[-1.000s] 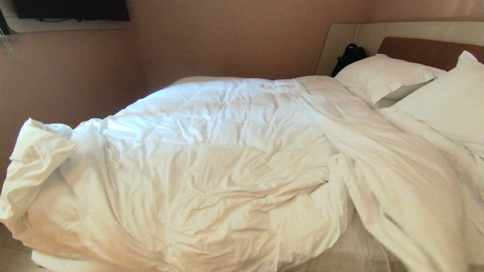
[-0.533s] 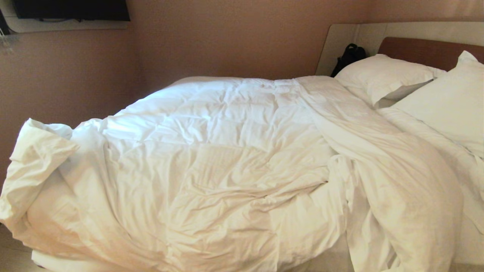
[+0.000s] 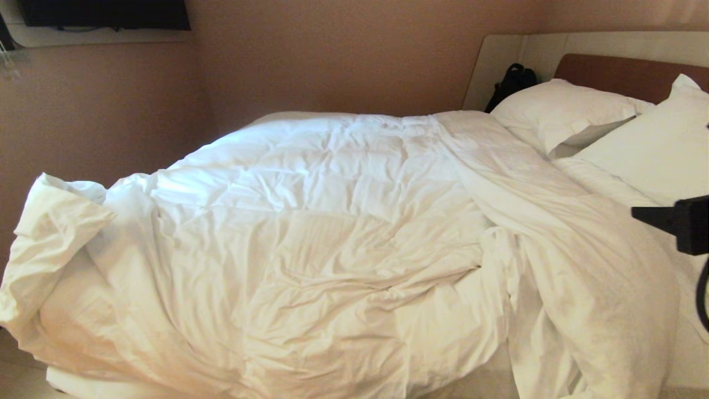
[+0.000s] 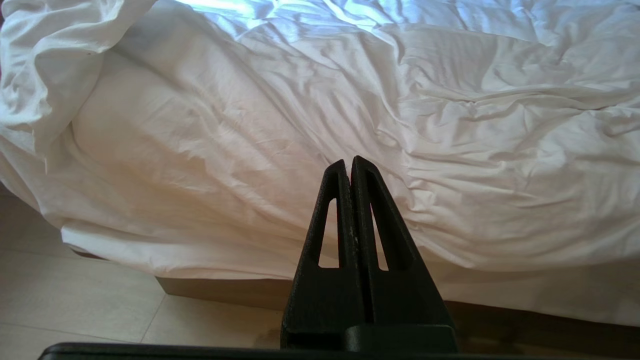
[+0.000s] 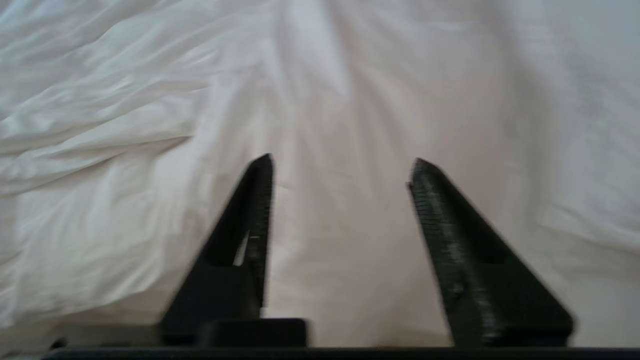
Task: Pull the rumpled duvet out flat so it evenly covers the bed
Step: Flatten the corners of the folded blanket
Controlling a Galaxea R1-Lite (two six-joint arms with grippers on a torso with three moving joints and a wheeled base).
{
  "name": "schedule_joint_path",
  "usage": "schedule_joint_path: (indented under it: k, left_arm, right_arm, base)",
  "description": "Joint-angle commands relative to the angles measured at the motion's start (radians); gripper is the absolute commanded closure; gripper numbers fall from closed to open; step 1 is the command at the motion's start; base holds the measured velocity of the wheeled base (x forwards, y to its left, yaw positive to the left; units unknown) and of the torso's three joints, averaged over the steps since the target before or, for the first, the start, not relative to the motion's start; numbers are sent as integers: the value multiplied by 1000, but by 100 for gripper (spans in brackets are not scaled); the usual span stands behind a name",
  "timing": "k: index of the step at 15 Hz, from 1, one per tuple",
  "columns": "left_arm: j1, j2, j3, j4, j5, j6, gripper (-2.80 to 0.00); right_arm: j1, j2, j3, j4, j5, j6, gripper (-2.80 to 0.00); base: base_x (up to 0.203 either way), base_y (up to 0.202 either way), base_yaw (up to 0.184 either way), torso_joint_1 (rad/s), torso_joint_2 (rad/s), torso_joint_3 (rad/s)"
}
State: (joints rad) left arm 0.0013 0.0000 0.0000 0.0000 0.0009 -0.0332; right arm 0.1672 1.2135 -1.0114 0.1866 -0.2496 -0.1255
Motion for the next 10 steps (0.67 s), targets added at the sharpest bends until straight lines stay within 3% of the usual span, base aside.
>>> schedule_joint_path:
  k: [1,10]
  left_arm:
    - [0,0,0,0,1,-1,0]
    - [0,0,0,0,1,-1,0]
  right_arm:
    - [15,171,-45,1,66,0,0]
    - [56,623,-258,2,42,7,0]
  base:
    - [0,0,0,0,0,0]
    - [0,0,0,0,0,0]
